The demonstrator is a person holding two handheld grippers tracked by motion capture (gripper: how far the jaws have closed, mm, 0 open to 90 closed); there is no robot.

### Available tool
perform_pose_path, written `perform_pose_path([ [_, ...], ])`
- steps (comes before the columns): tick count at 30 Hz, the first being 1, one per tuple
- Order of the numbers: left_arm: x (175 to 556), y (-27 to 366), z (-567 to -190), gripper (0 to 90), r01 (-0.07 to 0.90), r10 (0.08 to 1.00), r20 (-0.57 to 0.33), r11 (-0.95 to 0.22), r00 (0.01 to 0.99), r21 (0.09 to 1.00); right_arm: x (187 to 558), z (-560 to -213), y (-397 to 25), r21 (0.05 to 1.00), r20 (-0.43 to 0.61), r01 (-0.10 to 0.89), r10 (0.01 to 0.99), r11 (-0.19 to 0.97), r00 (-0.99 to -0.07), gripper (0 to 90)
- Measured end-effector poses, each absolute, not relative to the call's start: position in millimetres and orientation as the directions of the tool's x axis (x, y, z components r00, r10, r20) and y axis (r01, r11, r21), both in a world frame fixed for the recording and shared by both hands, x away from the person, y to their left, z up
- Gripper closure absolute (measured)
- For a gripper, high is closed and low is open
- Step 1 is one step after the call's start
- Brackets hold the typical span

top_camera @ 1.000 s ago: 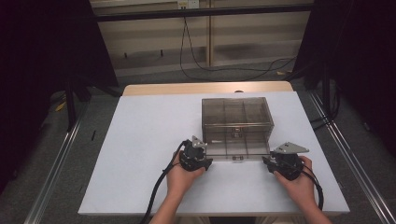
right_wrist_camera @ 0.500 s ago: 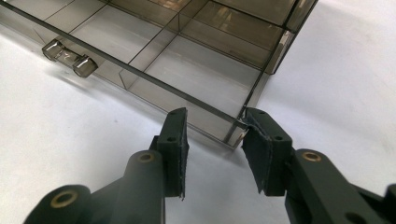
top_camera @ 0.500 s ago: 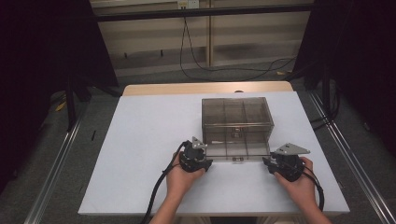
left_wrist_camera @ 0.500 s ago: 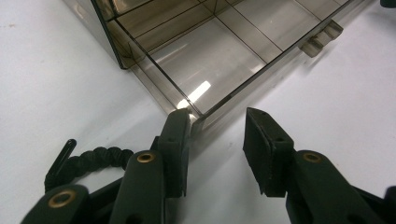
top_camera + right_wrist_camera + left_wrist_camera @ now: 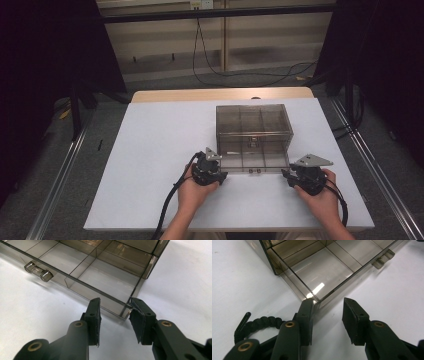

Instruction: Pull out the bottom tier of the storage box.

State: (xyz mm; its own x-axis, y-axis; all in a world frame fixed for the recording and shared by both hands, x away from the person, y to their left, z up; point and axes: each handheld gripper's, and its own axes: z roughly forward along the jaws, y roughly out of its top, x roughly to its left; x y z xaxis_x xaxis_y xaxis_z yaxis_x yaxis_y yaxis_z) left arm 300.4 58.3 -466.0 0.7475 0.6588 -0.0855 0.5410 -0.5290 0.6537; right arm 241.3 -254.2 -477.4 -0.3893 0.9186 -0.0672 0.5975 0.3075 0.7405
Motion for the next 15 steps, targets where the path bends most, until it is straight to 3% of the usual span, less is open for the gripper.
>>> perform_pose_path([
  [15, 295.9, 58.4, -465.6, 61.1, 0.534, 0.648, -0.082, -0.541, 0.757, 0.65, 238.6, -476.7, -255.1, 0.742, -0.072, 0.593, 0.917, 0.312, -0.393, 61.6],
])
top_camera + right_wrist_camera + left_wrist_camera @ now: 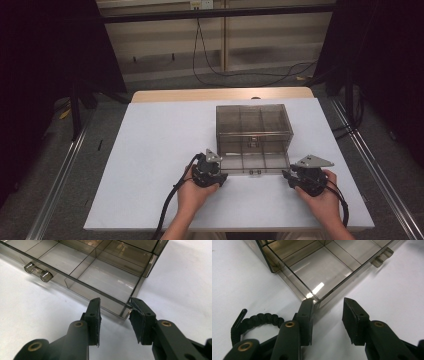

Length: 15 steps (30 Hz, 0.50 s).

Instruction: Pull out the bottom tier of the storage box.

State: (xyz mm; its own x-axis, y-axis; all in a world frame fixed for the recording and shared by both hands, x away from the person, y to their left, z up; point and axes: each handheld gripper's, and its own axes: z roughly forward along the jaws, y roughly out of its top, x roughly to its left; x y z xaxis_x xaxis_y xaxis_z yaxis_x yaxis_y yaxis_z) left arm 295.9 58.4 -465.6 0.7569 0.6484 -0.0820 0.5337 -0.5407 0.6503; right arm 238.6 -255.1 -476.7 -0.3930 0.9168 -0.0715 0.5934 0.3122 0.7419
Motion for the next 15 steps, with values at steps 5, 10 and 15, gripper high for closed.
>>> perform_pose_path([
  [5, 296.0, 58.6, -465.3, 61.1, 0.535, 0.649, -0.082, -0.542, 0.757, 0.648, 238.0, -476.5, -254.8, 0.74, -0.072, 0.596, 0.918, 0.312, -0.39, 61.5],
  [10, 296.2, 58.5, -465.5, 61.1, 0.537, 0.651, -0.084, -0.538, 0.754, 0.649, 238.1, -476.4, -255.4, 0.74, -0.069, 0.595, 0.916, 0.313, -0.396, 61.3],
  [15, 297.2, 58.8, -466.1, 61.1, 0.54, 0.646, -0.099, -0.534, 0.757, 0.651, 237.1, -476.1, -254.4, 0.738, -0.066, 0.601, 0.919, 0.307, -0.389, 60.9],
])
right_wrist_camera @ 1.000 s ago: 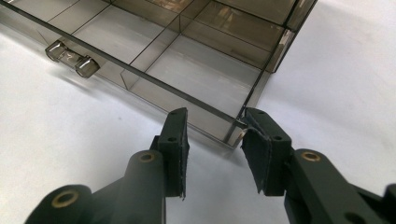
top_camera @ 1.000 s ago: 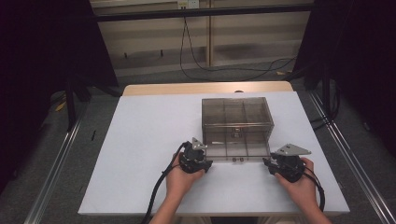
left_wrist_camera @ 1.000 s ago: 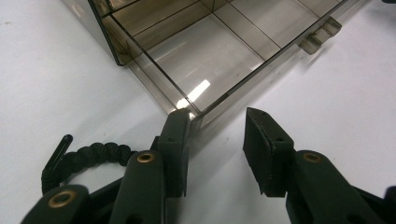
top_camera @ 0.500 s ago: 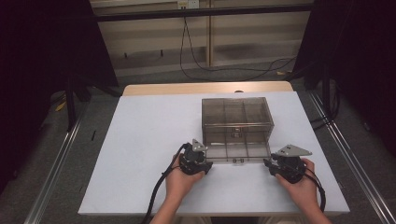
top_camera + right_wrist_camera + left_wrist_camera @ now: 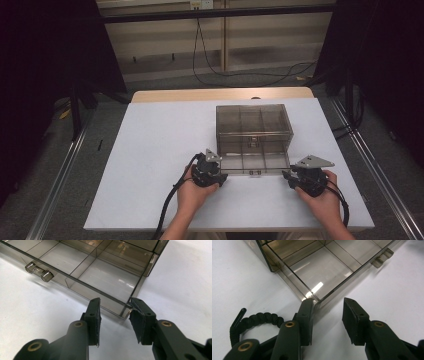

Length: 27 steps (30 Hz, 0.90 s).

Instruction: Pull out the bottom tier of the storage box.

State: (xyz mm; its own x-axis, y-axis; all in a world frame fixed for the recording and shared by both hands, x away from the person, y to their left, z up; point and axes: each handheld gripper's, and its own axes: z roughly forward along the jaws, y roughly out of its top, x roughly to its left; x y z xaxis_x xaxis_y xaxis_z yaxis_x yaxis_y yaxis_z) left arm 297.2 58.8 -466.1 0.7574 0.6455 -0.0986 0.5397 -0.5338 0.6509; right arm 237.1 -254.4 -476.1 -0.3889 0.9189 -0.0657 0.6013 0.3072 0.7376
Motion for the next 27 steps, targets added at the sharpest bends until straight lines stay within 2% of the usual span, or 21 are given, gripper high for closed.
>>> perform_pose_path([
  [6, 297.5, 59.8, -464.8, 58.3, 0.535, 0.643, -0.104, -0.524, 0.759, 0.663, 236.7, -475.5, -253.3, 0.734, -0.06, 0.604, 0.916, 0.31, -0.397, 55.4],
  [23, 299.9, 69.9, -458.7, 36.9, 0.544, 0.652, -0.111, -0.513, 0.75, 0.664, 229.7, -471.1, -262.8, 0.736, -0.051, 0.604, 0.914, 0.307, -0.402, 38.9],
  [25, 300.1, 72.1, -457.1, 32.3, 0.538, 0.655, -0.104, -0.507, 0.748, 0.674, 228.8, -471.0, -262.4, 0.738, -0.056, 0.599, 0.912, 0.312, -0.406, 37.1],
  [27, 300.0, 74.4, -456.2, 31.8, 0.54, 0.66, -0.107, -0.497, 0.743, 0.68, 228.6, -471.5, -262.2, 0.736, -0.053, 0.598, 0.907, 0.318, -0.418, 35.8],
])
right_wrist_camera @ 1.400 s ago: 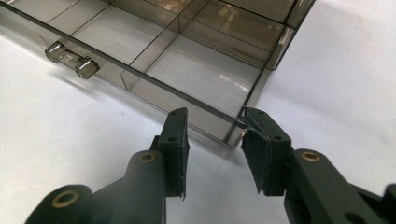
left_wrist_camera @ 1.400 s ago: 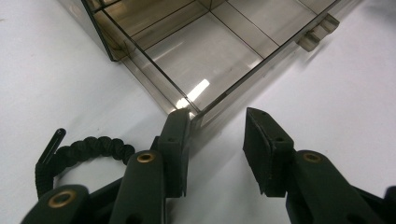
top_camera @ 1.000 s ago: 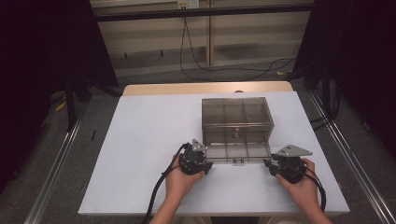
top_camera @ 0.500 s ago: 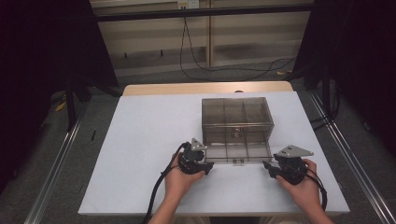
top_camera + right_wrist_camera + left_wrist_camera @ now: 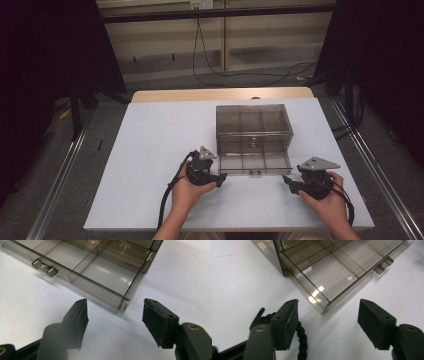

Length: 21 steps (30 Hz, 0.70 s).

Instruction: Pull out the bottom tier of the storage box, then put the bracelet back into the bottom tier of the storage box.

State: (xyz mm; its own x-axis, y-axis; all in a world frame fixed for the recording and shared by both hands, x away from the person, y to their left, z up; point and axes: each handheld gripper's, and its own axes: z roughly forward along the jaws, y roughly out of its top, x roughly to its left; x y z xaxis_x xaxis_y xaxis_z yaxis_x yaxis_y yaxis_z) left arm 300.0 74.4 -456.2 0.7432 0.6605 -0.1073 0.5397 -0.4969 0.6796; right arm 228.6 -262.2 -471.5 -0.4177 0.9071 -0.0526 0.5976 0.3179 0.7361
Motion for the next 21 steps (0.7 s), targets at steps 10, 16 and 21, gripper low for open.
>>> perform_pose_path([
  [10, 302.5, 86.8, -453.0, 27.7, 0.544, 0.666, -0.108, -0.493, 0.738, 0.679, 228.9, -473.2, -262.4, 0.739, -0.044, 0.599, 0.909, 0.308, -0.414, 31.9],
  [16, 304.2, 90.2, -451.0, 26.9, 0.545, 0.665, -0.104, -0.501, 0.74, 0.672, 229.9, -473.4, -262.6, 0.739, -0.039, 0.6, 0.908, 0.306, -0.416, 28.9],
  [21, 307.0, 95.4, -445.7, 26.7, 0.543, 0.668, -0.096, -0.503, 0.738, 0.673, 229.5, -473.1, -263.9, 0.741, -0.022, 0.606, 0.912, 0.289, -0.409, 26.0],
])
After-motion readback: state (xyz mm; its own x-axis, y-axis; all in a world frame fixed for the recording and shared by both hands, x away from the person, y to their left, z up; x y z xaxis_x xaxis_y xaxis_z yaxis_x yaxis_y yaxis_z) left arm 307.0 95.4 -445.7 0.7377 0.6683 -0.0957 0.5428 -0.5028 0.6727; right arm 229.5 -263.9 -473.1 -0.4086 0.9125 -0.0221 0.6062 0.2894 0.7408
